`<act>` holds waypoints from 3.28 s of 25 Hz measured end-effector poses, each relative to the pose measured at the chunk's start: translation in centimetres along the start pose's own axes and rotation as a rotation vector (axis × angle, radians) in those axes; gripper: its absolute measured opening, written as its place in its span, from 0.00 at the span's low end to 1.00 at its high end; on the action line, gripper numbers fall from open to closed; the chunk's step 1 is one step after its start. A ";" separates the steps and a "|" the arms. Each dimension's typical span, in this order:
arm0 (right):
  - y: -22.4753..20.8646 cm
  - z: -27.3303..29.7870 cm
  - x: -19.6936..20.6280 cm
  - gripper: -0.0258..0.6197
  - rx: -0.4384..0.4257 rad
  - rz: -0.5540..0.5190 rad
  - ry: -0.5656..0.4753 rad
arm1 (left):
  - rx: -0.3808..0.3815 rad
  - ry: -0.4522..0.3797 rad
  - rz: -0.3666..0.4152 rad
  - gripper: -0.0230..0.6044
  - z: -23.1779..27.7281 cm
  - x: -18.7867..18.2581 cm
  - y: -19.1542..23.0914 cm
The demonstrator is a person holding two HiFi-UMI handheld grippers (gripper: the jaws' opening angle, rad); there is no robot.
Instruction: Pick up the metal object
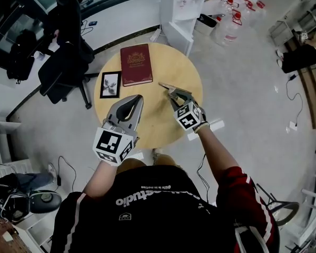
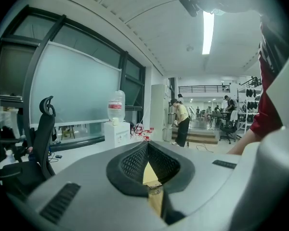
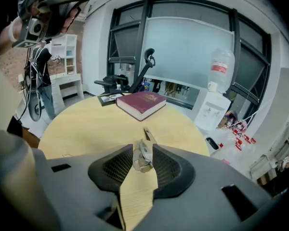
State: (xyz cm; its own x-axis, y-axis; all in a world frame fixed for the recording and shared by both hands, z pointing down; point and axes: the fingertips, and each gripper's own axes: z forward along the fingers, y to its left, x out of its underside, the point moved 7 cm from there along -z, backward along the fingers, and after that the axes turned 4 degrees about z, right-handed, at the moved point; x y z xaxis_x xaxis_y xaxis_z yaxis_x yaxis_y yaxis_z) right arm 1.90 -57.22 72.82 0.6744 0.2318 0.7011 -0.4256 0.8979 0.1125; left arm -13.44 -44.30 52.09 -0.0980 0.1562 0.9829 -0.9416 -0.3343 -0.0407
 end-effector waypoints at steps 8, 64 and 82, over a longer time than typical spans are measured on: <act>-0.3 3.5 1.2 0.26 0.028 -0.083 0.038 | -0.046 0.011 -0.020 0.06 -0.9 0.3 1.3; -0.7 -3.1 0.2 0.08 0.112 0.131 -0.047 | -0.067 -0.039 0.008 0.06 -4.0 -2.5 2.3; 4.2 -12.2 -6.3 0.08 0.180 0.271 -0.210 | 0.029 -0.089 -0.024 0.06 -5.8 -5.0 3.5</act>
State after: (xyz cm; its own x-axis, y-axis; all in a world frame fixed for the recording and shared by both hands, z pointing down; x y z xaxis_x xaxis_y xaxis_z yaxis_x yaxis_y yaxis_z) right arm 3.26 -50.36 60.29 0.3924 0.3531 0.8493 -0.6829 0.7304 0.0119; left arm -18.08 -40.85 45.97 -0.0450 0.0817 0.9956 -0.9334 -0.3586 -0.0127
